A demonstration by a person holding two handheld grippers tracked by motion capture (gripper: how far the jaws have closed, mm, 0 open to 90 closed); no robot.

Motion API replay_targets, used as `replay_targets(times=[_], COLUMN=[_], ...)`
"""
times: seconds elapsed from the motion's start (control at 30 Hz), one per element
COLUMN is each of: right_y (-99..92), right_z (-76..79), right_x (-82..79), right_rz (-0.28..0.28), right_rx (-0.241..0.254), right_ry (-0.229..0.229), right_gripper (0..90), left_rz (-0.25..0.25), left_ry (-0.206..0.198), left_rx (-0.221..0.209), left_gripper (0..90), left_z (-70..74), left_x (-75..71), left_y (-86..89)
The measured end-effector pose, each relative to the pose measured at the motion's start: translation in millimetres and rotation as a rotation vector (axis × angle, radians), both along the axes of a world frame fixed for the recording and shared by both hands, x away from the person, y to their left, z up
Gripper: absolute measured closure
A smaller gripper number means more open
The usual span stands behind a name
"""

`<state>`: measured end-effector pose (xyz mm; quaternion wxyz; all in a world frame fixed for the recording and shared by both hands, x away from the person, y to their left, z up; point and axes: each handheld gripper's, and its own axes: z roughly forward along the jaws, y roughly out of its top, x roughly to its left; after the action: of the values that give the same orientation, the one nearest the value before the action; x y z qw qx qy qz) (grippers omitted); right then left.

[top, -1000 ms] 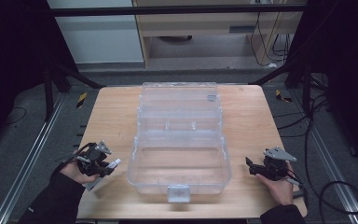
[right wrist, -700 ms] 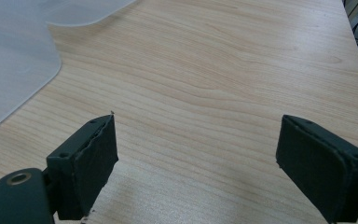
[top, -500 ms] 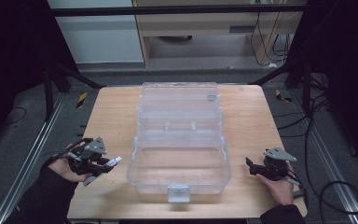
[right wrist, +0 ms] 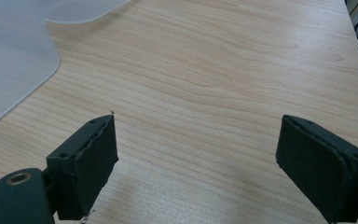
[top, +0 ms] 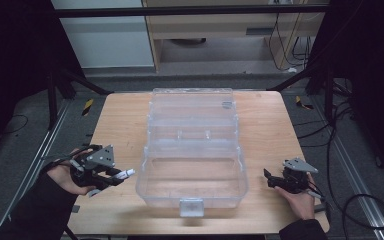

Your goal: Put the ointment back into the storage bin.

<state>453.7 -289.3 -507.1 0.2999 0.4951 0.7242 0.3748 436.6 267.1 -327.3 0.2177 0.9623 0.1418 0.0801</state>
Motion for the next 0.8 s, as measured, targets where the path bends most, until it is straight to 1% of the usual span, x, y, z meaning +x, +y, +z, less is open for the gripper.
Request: replay_targets(times=[0.07, 0.17, 0.2, 0.4, 0.5, 0.67, 0.8], right_y=[0.2, 0.1, 0.1, 0.3, 0.4, 0.3, 0.1], right_z=[0.0, 0.0, 0.0, -0.4, -0.4, -0.8, -0.7], right_x=[-0.2, -0.1, -0.1, 0.0, 0.0, 0.1, 0.2], right_rz=[-0.001, 0.0, 0.0, 0.004, 0.004, 0.009, 0.008], right_rx=[0.001, -0.002, -0.002, -0.004, -0.003, -0.009, -0.009], right_ry=[0.002, 0.001, 0.001, 0.001, 0.002, 0.001, -0.001], right_gripper=[12.8, 12.8, 12.8, 12.8, 12.8, 12.6, 12.6], left_rz=[-0.018, -0.044, -0.044, -0.102, -0.139, -0.185, -0.209], left_ry=[0.005, 0.003, 0.003, 0.005, 0.008, 0.024, 0.036], left_rx=[-0.01, -0.007, -0.007, 0.0, 0.017, 0.045, 0.057], left_gripper=[69.8, 69.8, 69.8, 69.8, 69.8, 69.8, 69.8], left_z=[3.2, 5.0, 5.0, 10.1, 12.5, 13.1, 12.9], left_x=[-0.2, 1.6, 1.6, 6.4, 8.3, 12.0, 15.3], left_y=[-3.2, -11.2, -11.2, -36.1, -50.6, -73.6, -89.3])
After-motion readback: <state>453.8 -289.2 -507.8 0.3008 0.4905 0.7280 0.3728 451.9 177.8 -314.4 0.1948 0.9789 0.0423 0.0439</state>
